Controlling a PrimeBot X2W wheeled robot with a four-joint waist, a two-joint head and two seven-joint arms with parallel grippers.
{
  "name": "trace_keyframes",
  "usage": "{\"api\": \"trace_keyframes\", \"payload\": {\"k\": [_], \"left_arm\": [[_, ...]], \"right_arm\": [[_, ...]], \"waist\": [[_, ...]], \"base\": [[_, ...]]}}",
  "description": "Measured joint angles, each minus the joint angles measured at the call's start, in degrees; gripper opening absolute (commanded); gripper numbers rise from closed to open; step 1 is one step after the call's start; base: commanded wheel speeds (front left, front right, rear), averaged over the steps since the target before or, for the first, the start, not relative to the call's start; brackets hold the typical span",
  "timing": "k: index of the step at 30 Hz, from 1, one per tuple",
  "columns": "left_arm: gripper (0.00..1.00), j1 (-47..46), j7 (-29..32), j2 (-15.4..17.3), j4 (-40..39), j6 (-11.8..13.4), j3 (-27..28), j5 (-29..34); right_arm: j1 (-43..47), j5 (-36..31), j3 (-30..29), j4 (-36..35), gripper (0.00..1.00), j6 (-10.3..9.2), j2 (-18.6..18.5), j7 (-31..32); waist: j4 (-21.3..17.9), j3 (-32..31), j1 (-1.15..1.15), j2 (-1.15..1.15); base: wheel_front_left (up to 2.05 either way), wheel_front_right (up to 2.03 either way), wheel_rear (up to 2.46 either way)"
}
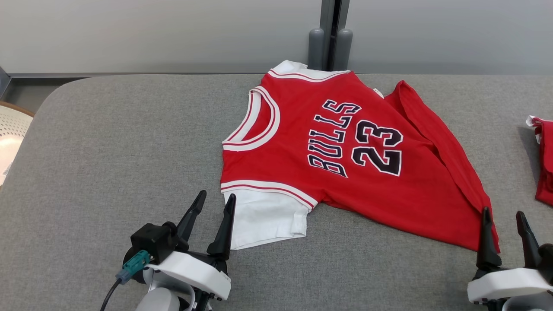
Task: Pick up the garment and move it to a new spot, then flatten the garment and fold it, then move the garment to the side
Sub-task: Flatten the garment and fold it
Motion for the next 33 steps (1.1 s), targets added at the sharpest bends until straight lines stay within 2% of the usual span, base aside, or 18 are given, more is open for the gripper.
{"api": "trace_keyframes", "payload": {"k": [8,13,17,20,22,33], "left_arm": [[1.0,0.0,0.0,0.0,0.3,0.0,0.0,-0.2],[1.0,0.9,0.0,0.0,1.2,0.0,-0.5,-0.4],[1.0,1.1,0.0,0.0,3.2,0.0,-1.7,-0.8],[1.0,1.1,0.3,0.1,6.8,0.0,-6.0,-6.0],[1.0,0.6,1.4,-0.2,9.8,0.0,-7.9,-6.6],[1.0,-5.1,2.7,0.0,20.3,0.8,-9.5,-9.1]], "right_arm": [[1.3,-2.8,7.9,-7.6,1.0,-0.02,0.1,-0.6],[3.2,-4.1,10.9,-7.1,1.0,-0.02,0.2,-0.7],[3.1,-3.8,10.9,-7.1,1.0,-0.02,0.1,-0.7],[2.7,-3.7,11.1,-7.1,1.0,-0.02,0.1,-0.7],[2.6,-3.5,11.4,-7.0,1.0,-0.02,0.1,-0.7],[2.1,-2.7,11.8,-6.9,1.0,-0.02,0.1,-0.7]], "waist": [[0.6,-1.0,0.0,0.0],[2.1,-1.7,0.0,0.0],[2.8,-1.6,0.0,0.0],[2.8,-1.5,0.0,0.0],[2.6,-1.4,0.0,0.0],[0.1,0.0,0.0,0.0]], "base": [[0.0,0.0,0.0],[0.0,0.0,0.0],[0.0,0.0,0.0],[0.0,0.0,0.0],[0.0,0.0,0.0],[0.0,0.0,0.0]]}}
